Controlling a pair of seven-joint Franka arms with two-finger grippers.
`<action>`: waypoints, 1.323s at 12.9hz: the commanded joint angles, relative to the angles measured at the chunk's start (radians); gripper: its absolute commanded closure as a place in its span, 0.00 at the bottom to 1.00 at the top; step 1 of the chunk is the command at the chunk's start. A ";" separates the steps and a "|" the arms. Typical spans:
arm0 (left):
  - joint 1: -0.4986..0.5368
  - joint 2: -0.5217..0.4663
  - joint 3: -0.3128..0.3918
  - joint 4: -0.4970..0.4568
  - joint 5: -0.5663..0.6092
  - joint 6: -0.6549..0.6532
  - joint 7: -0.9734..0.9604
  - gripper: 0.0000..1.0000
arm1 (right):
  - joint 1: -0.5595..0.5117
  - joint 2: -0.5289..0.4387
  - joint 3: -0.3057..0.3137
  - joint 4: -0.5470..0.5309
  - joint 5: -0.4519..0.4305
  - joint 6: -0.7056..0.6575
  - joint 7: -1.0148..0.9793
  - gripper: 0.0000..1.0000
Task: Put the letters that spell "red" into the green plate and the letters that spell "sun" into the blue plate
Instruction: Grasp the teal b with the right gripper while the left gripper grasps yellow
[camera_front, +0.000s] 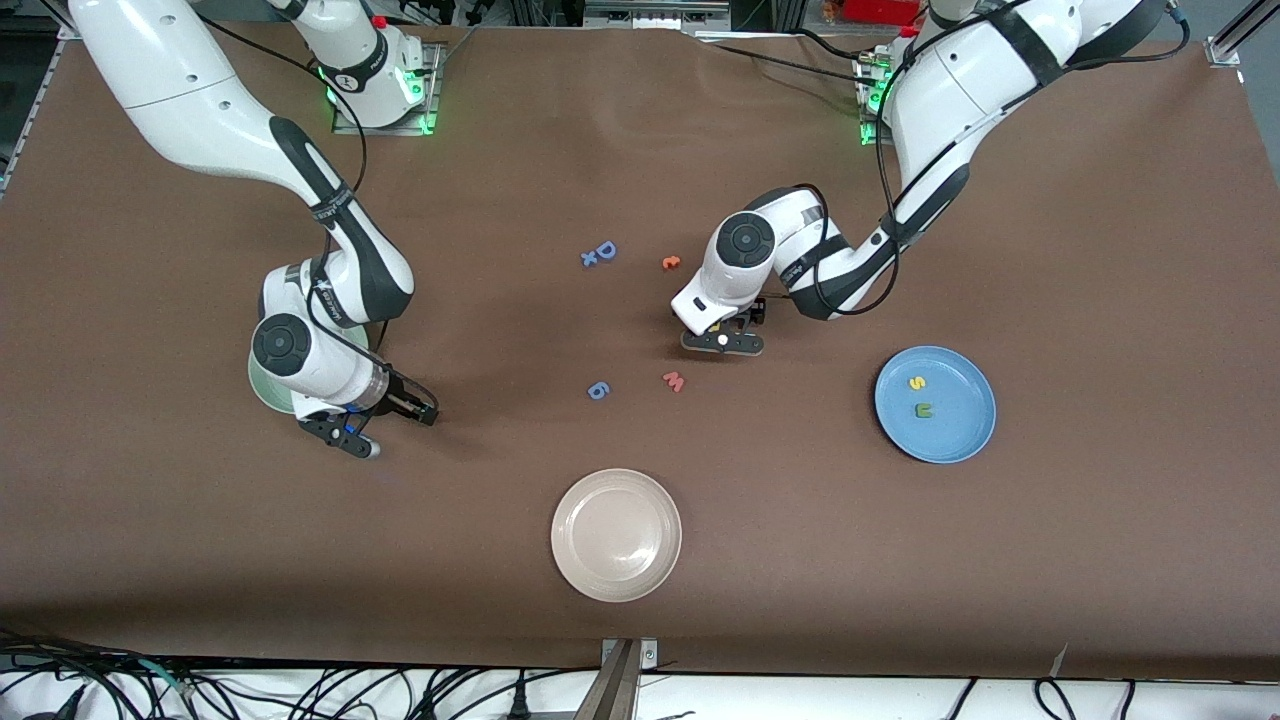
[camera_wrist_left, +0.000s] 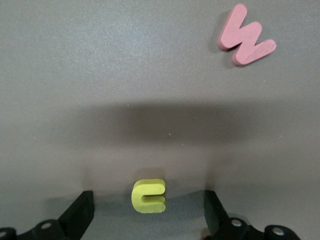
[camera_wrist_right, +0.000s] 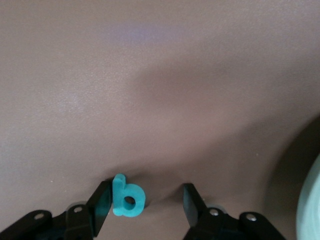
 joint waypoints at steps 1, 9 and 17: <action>-0.010 -0.003 0.007 0.002 0.034 0.010 -0.020 0.36 | 0.029 0.026 -0.011 0.036 -0.006 -0.011 0.032 0.39; 0.008 -0.054 -0.002 0.009 0.030 -0.064 -0.020 1.00 | 0.038 0.026 -0.014 0.036 -0.008 -0.011 0.028 0.87; 0.164 -0.137 -0.051 0.068 0.016 -0.270 0.134 1.00 | 0.002 -0.070 -0.020 0.035 -0.017 -0.134 -0.033 0.92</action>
